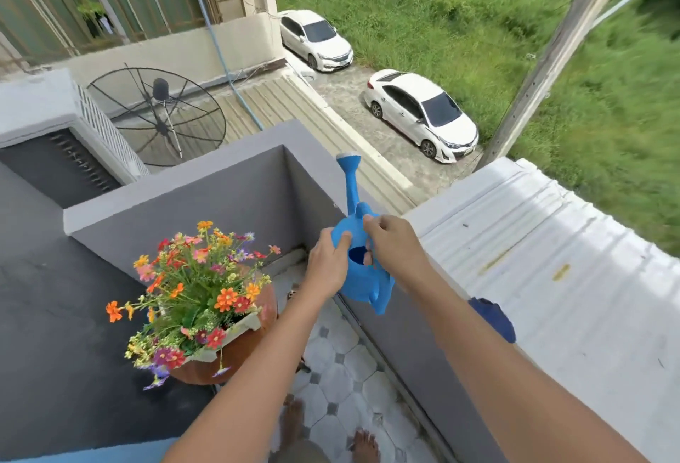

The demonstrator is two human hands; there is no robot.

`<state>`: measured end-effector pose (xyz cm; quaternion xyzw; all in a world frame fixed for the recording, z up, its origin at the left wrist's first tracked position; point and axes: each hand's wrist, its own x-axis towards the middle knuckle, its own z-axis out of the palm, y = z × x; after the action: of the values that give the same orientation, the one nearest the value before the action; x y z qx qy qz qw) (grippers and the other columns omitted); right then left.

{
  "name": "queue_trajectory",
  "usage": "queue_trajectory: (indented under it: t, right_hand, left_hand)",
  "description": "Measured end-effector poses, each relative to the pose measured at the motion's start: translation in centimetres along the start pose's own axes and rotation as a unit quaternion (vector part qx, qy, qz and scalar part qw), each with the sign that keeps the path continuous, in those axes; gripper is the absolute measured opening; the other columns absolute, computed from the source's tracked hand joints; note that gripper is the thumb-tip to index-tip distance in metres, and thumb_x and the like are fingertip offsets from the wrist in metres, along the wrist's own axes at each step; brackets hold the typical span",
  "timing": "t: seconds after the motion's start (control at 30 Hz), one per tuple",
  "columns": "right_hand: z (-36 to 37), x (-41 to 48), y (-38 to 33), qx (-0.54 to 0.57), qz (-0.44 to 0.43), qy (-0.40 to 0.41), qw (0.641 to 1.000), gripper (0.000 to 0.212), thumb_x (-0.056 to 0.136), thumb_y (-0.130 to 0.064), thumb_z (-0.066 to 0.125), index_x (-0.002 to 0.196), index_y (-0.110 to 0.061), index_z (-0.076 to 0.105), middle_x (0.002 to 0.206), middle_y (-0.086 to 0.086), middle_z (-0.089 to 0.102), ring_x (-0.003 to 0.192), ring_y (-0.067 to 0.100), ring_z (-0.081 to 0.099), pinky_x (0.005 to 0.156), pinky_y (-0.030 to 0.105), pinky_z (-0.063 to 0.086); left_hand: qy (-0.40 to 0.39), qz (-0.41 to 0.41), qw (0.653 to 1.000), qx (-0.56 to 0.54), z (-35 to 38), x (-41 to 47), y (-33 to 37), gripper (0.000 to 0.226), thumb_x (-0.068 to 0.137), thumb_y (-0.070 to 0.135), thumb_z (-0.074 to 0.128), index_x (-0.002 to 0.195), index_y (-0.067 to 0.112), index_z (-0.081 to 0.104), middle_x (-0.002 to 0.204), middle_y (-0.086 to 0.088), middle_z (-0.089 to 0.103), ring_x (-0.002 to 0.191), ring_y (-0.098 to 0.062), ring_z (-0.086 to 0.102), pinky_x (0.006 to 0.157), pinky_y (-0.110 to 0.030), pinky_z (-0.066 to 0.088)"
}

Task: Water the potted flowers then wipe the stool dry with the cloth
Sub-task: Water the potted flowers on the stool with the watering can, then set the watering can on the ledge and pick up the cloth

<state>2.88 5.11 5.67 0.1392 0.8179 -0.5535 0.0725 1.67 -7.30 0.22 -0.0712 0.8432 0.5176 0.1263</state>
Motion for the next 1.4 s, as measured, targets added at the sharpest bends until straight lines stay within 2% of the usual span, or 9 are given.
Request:
queue_trajectory:
  t: [0.13, 0.3, 0.8, 0.9, 1.0, 1.1, 1.27, 1.33, 1.4]
  right_hand:
    - [-1.3, 0.8, 1.5, 0.119, 0.057, 0.043, 0.99, 0.04, 0.102, -0.037, 0.047, 0.101, 0.001, 0.06, 0.061, 0.007, 0.071, 0.061, 0.019, 0.07, 0.068, 0.035, 0.053]
    - [-2.8, 2.6, 3.3, 0.195, 0.097, 0.1, 0.971, 0.033, 0.101, -0.037, 0.051, 0.111, -0.006, 0.06, 0.066, 0.007, 0.074, 0.07, 0.023, 0.075, 0.089, 0.051, 0.057]
    - [-3.6, 7.4, 5.1, 0.233, 0.151, 0.2, 0.94, 0.038, 0.102, -0.03, 0.05, 0.115, 0.006, 0.053, 0.088, 0.021, 0.074, 0.073, 0.026, 0.077, 0.084, 0.047, 0.061]
    - [-3.4, 7.4, 5.8, 0.242, 0.14, 0.216, 0.935, 0.037, 0.101, -0.032, 0.053, 0.111, 0.003, 0.056, 0.077, 0.008, 0.072, 0.074, 0.026, 0.077, 0.078, 0.043, 0.062]
    - [-3.5, 7.1, 6.0, 0.2, 0.148, 0.23, 0.941, 0.035, 0.1, -0.039, 0.053, 0.11, -0.006, 0.061, 0.09, 0.009, 0.073, 0.074, 0.021, 0.075, 0.057, 0.027, 0.059]
    - [-4.4, 6.2, 6.8, 0.146, 0.144, 0.257, 0.944, 0.031, 0.101, -0.043, 0.05, 0.109, -0.017, 0.062, 0.09, 0.004, 0.073, 0.066, 0.017, 0.073, 0.052, 0.024, 0.054]
    - [-7.7, 2.7, 11.9, 0.112, 0.173, 0.353, 0.912, 0.019, 0.099, -0.031, 0.052, 0.097, -0.017, 0.065, 0.085, 0.003, 0.072, 0.062, 0.014, 0.066, 0.057, 0.028, 0.049]
    - [-8.9, 1.1, 14.9, 0.089, 0.205, 0.38, 0.897, 0.015, 0.096, -0.027, 0.055, 0.096, -0.015, 0.064, 0.084, 0.002, 0.071, 0.074, 0.019, 0.068, 0.06, 0.024, 0.047]
    - [-9.6, -0.3, 17.9, 0.06, 0.236, 0.386, 0.89, 0.018, 0.093, -0.03, 0.061, 0.101, -0.014, 0.061, 0.087, -0.001, 0.066, 0.086, 0.021, 0.067, 0.061, 0.022, 0.044]
  left_hand:
    - [-0.066, 0.039, 0.997, 0.013, 2.1, 3.6, 0.8, 0.04, 0.102, 0.043, 0.035, 0.128, 0.019, 0.053, 0.115, -0.001, 0.063, 0.1, -0.016, 0.058, 0.077, -0.031, 0.045]
    - [-0.163, 0.075, 0.982, 0.052, 5.1, 7.5, 1.2, 0.043, 0.102, 0.048, 0.033, 0.133, 0.025, 0.052, 0.118, 0.003, 0.063, 0.113, -0.019, 0.056, 0.099, -0.042, 0.045]
    - [-0.275, 0.165, 0.946, 0.055, 9.5, 15.1, 1.7, 0.04, 0.104, 0.045, 0.036, 0.129, 0.02, 0.054, 0.102, 0.01, 0.064, 0.096, -0.011, 0.062, 0.075, -0.02, 0.044]
    - [-0.285, 0.162, 0.943, 0.065, 9.7, 15.4, 1.4, 0.042, 0.103, 0.047, 0.034, 0.133, 0.021, 0.051, 0.107, 0.006, 0.065, 0.1, -0.012, 0.063, 0.081, -0.026, 0.048]
    - [-0.286, 0.161, 0.94, 0.094, 9.5, 15.7, 1.4, 0.045, 0.102, 0.045, 0.037, 0.138, 0.02, 0.048, 0.122, 0.002, 0.064, 0.113, -0.018, 0.061, 0.093, -0.031, 0.049]
    - [-0.211, 0.196, 0.953, 0.094, 8.8, 14.7, 3.0, 0.046, 0.102, 0.035, 0.043, 0.143, 0.014, 0.045, 0.14, -0.001, 0.053, 0.13, -0.015, 0.048, 0.104, -0.027, 0.038]
    - [-0.085, 0.34, 0.936, 0.022, 7.9, 9.4, 8.8, 0.03, 0.098, 0.027, 0.052, 0.122, 0.011, 0.06, 0.113, 0.001, 0.063, 0.103, -0.012, 0.058, 0.088, -0.022, 0.047]
    - [-0.097, 0.379, 0.92, -0.003, 9.1, 6.2, 10.3, 0.024, 0.097, 0.022, 0.055, 0.118, 0.01, 0.061, 0.102, 0.004, 0.063, 0.092, -0.007, 0.057, 0.078, -0.009, 0.041]
    - [-0.149, 0.378, 0.914, 0.001, 11.6, 3.2, 10.2, 0.022, 0.098, 0.021, 0.054, 0.117, 0.011, 0.061, 0.096, 0.005, 0.063, 0.086, -0.005, 0.057, 0.074, -0.008, 0.041]
